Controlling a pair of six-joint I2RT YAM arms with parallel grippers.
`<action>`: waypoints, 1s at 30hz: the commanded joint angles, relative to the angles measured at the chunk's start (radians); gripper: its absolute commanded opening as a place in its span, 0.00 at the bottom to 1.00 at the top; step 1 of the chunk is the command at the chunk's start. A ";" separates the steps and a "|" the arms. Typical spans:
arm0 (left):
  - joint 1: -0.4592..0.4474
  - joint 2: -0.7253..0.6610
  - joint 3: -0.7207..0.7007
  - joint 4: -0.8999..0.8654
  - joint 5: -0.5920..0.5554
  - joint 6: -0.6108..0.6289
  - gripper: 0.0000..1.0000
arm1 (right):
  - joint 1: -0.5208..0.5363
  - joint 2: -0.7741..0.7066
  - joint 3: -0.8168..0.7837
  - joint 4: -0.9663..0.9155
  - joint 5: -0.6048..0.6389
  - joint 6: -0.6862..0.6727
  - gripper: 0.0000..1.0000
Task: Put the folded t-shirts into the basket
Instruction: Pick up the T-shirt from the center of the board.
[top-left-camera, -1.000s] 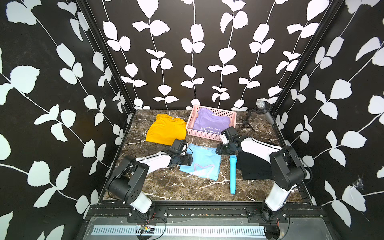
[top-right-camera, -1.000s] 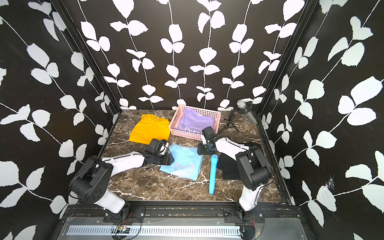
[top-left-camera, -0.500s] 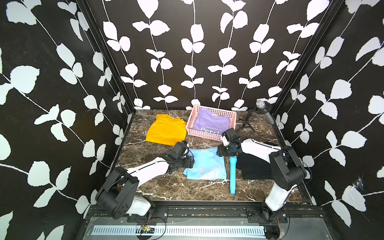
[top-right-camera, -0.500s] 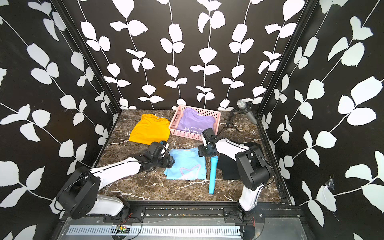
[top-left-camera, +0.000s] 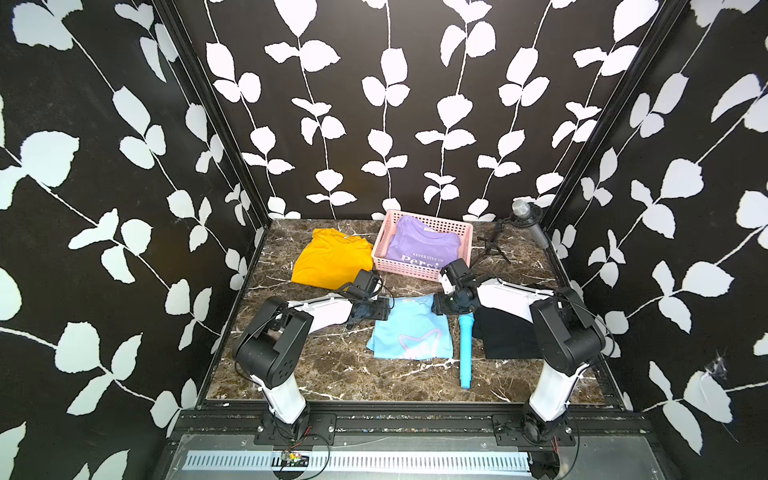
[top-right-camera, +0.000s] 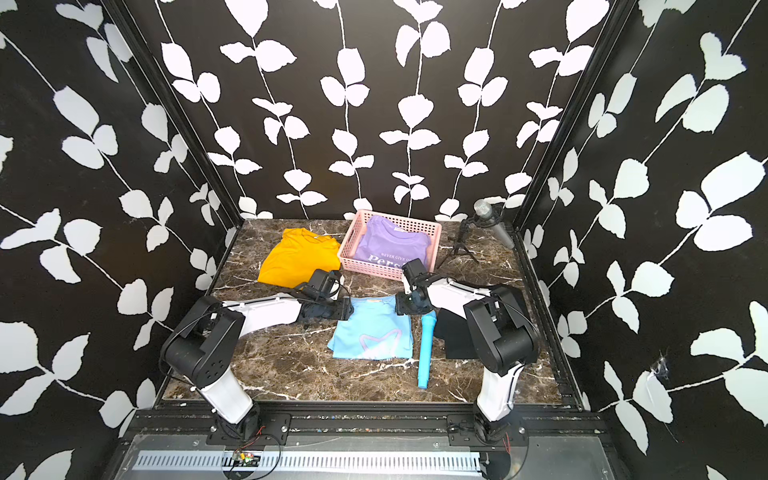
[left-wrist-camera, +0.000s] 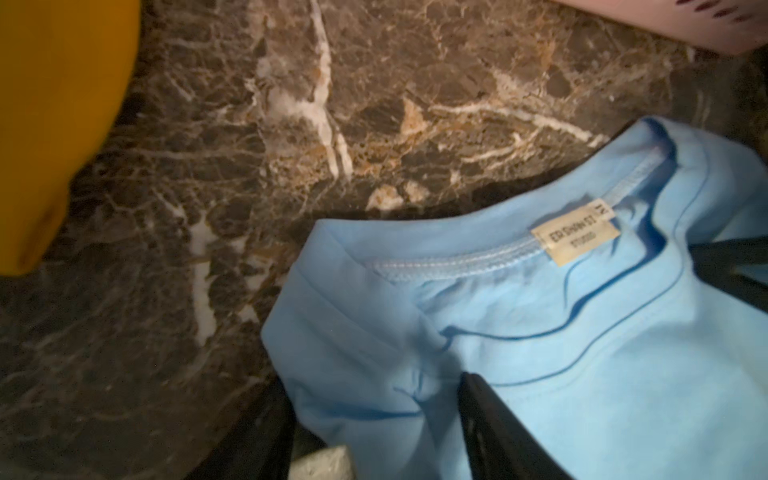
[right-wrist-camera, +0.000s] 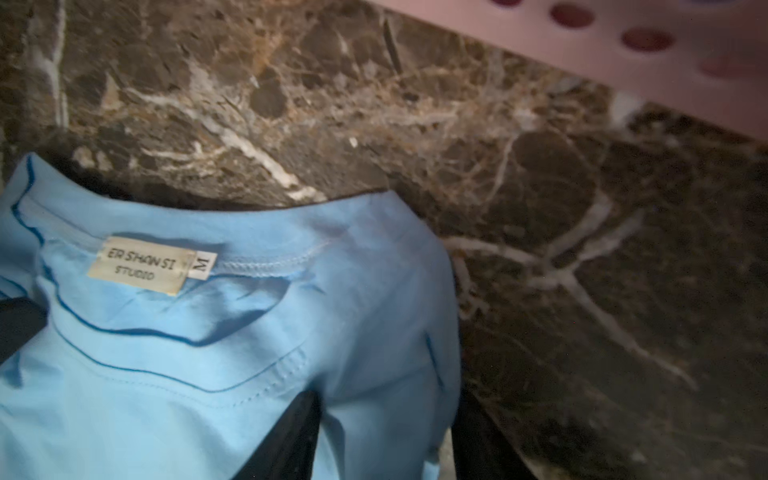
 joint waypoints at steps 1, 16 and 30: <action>-0.006 0.049 -0.004 0.056 0.064 -0.036 0.53 | 0.012 0.029 -0.045 0.061 -0.039 0.041 0.44; -0.014 -0.044 -0.104 0.253 0.084 -0.154 0.00 | 0.012 -0.150 -0.179 0.285 -0.006 0.121 0.00; -0.014 -0.262 0.019 0.148 0.101 -0.106 0.00 | 0.019 -0.484 -0.232 0.361 0.093 0.173 0.00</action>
